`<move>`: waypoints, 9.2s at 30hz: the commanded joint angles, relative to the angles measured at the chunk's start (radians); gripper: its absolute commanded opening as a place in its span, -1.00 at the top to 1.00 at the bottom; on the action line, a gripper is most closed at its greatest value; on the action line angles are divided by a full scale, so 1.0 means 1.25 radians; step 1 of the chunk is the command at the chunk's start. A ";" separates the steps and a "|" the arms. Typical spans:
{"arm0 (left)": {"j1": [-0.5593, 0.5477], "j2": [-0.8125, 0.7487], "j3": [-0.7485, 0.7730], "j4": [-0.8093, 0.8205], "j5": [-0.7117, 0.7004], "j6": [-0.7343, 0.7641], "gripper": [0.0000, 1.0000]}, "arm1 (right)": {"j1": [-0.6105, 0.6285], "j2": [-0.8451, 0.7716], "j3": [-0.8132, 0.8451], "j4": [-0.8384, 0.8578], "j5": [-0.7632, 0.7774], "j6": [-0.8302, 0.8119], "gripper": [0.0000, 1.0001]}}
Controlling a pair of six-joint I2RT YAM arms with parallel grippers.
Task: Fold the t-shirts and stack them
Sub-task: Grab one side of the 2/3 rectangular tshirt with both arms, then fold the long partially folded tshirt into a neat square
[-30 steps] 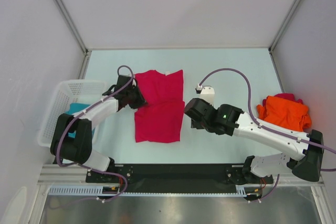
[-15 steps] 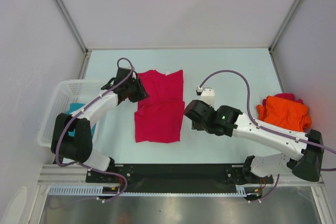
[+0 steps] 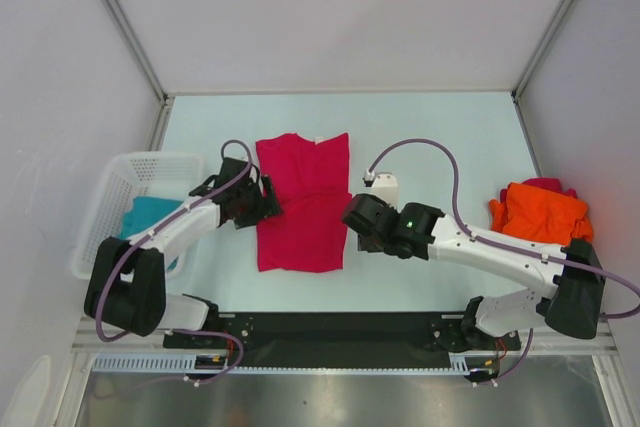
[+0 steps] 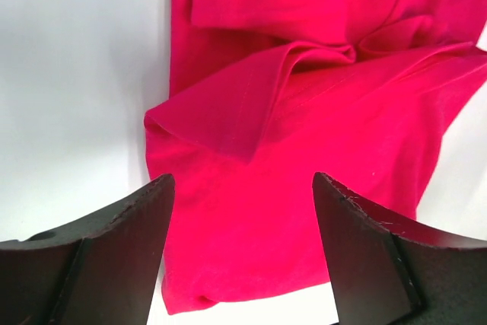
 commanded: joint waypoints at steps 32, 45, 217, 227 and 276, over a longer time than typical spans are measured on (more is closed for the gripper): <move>-0.003 0.163 0.210 -0.002 -0.042 0.001 -0.04 | 0.007 0.021 0.044 -0.042 0.042 0.011 0.19; 0.014 0.185 0.221 -0.008 -0.045 0.000 -0.38 | 0.002 0.012 0.028 -0.052 0.051 0.014 0.18; 0.082 0.510 0.718 -0.154 0.033 0.015 -0.65 | -0.438 0.692 0.706 0.069 -0.183 -0.409 -0.02; 0.083 0.380 0.572 -0.108 0.062 -0.001 -0.89 | -0.405 0.573 0.622 0.099 -0.181 -0.386 -0.07; 0.116 0.529 0.576 0.054 0.095 -0.151 -0.93 | -0.499 0.723 0.701 0.165 -0.291 -0.379 -0.03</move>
